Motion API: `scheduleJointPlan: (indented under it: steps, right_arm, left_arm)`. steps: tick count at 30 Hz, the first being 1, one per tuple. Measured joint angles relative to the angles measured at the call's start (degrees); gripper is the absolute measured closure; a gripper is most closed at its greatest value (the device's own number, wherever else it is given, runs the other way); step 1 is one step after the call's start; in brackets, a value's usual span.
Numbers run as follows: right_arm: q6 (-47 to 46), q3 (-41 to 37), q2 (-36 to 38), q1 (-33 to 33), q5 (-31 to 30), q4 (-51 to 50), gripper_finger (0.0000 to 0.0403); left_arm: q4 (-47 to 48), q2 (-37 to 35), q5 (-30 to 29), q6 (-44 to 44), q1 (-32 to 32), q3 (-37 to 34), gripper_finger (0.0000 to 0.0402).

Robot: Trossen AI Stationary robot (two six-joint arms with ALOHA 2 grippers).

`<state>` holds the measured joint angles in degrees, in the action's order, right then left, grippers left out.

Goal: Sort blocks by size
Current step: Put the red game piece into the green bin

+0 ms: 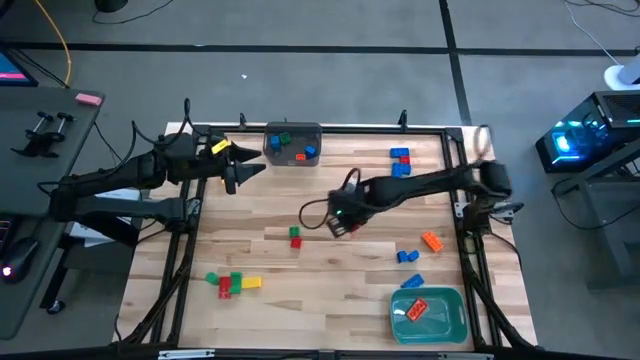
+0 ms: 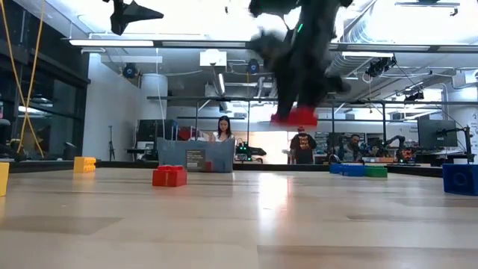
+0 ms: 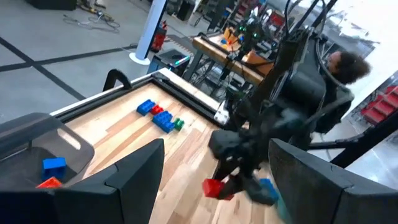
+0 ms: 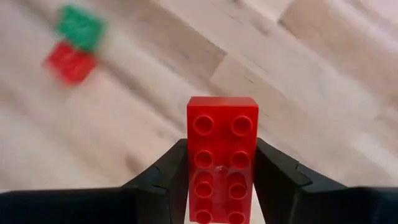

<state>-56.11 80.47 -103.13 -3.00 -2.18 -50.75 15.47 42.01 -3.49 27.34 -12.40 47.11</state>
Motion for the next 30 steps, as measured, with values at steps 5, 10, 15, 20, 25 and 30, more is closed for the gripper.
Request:
scheduleJointPlan:
  steps: [5, 10, 15, 20, 25, 30]
  right_arm:
    - [10.0, 0.0, 9.7, -4.3, 10.9, -5.3, 0.0267]
    - [5.6, 0.0, 15.2, -14.8, 22.0, -9.3, 0.0267]
    - [-4.5, -1.5, 15.4, -28.0, 23.5, -8.7, 0.0267]
    - [-16.0, -11.4, 15.4, -37.5, 26.6, 2.1, 0.0267]
    - [-25.5, -19.0, 15.4, -41.7, 24.9, 10.1, 0.0267]
    - [-26.9, -21.0, 15.4, -43.8, 23.2, 11.4, 0.0228]
  left_arm:
    - [-3.3, 1.2, -1.3, 1.0, -0.7, 0.0, 0.0129]
    - [-7.3, 4.3, -1.6, 1.2, -2.4, 0.0, 0.0129]
    - [-12.7, 9.1, -1.2, 4.4, -3.9, 0.0, 0.0129]
    - [-18.2, 14.4, 1.5, 7.0, -4.6, 0.0, 0.0129]
    - [-24.6, 18.5, 5.0, 10.5, -4.6, 0.0, 0.0129]
    - [-27.9, 20.3, 8.1, 13.0, -4.6, 0.0, 0.0129]
